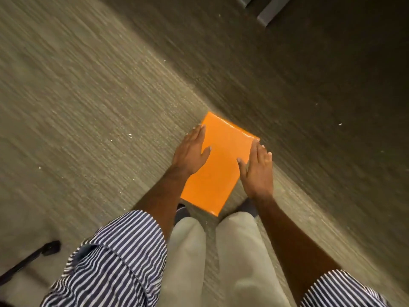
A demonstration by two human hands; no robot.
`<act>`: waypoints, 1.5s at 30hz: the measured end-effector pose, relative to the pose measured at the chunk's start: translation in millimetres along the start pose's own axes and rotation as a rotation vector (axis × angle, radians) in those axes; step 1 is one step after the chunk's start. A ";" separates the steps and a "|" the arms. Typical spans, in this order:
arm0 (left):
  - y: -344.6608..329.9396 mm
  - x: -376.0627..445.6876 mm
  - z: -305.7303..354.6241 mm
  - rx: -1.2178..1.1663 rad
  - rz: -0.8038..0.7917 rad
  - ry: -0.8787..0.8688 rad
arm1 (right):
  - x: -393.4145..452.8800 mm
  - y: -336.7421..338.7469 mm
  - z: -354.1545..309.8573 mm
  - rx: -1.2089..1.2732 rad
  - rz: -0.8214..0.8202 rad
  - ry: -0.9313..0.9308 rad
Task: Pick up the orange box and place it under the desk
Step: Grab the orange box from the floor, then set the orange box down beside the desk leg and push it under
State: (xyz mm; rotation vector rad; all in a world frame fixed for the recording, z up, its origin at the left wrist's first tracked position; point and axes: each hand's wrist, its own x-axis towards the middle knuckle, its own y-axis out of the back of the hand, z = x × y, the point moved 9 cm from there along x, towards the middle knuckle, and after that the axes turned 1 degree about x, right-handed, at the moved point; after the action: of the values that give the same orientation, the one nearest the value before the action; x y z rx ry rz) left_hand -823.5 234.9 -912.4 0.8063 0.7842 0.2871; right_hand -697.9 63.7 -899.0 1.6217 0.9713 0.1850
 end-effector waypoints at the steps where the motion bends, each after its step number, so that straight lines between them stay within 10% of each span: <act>1: -18.4 8.5 -13.5 -0.009 -0.019 0.023 | 5.5 -19.1 8.3 0.008 -0.009 -0.015; 21: -176.5 23.5 -166.2 -0.532 -0.186 0.550 | 15.6 -200.8 91.4 1.017 -0.045 -0.654; 45: 60.7 117.4 36.4 -0.567 0.014 0.202 | 128.0 66.6 136.1 1.235 0.187 -0.410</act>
State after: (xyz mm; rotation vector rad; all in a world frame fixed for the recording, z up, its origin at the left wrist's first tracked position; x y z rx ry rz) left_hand -712.9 316.0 -912.4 0.2495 0.8299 0.5787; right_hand -502.6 50.0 -930.9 2.7093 0.5899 -0.7466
